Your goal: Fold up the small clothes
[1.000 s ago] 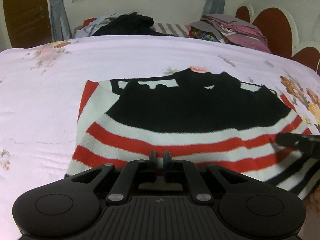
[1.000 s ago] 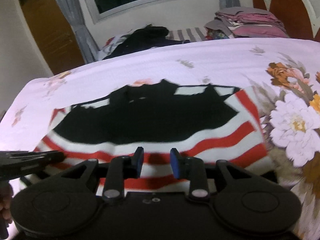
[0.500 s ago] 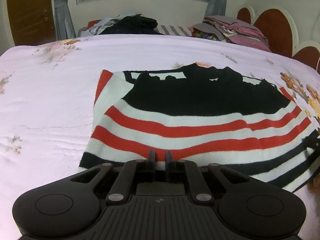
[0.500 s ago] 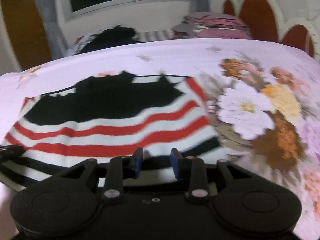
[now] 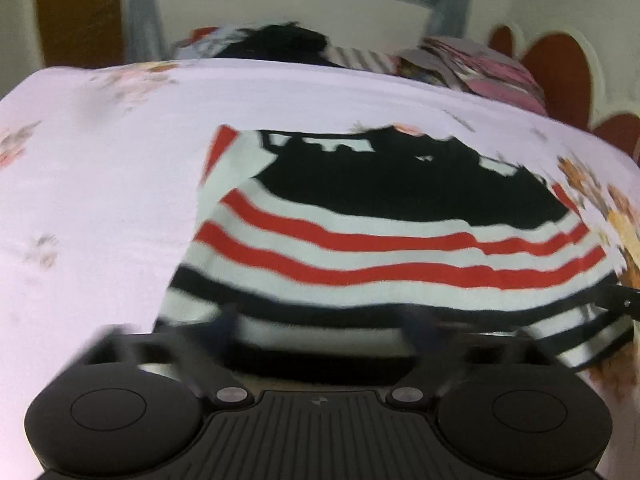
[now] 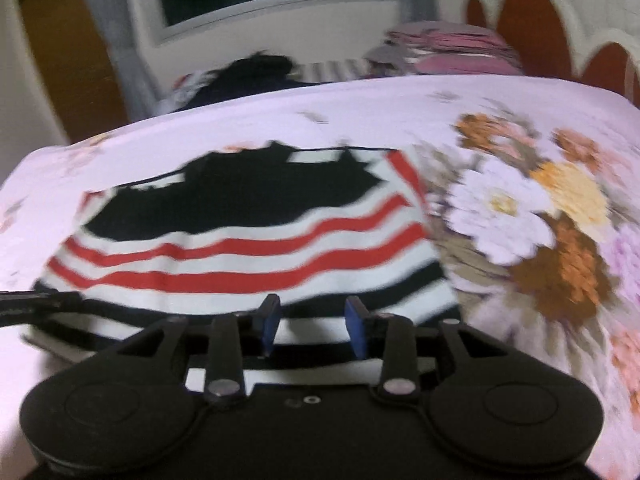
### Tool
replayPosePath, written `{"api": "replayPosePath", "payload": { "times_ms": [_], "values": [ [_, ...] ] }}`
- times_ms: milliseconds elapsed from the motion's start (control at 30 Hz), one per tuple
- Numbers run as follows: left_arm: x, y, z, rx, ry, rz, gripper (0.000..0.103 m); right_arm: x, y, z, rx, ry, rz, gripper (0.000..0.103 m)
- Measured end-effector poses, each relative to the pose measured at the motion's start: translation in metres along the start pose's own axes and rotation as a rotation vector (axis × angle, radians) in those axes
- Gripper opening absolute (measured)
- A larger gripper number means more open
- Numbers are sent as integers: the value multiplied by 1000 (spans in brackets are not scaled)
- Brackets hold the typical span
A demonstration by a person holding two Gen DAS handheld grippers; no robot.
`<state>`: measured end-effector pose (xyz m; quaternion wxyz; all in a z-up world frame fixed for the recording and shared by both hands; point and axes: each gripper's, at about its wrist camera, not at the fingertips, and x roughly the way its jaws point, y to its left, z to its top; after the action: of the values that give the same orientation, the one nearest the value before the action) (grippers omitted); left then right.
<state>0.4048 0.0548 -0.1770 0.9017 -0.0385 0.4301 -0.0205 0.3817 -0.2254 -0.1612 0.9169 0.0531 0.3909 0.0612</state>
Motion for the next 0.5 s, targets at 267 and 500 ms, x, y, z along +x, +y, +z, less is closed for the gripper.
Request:
{"api": "replayPosePath", "payload": {
  "times_ms": [267, 500],
  "values": [
    [-12, 27, -30, -300, 72, -36, 95, 20, 21, 14, -86, 13, 150, 38],
    [0, 46, -50, -542, 24, -119, 95, 40, 38, 19, -126, 50, 225, 38]
  ]
}}
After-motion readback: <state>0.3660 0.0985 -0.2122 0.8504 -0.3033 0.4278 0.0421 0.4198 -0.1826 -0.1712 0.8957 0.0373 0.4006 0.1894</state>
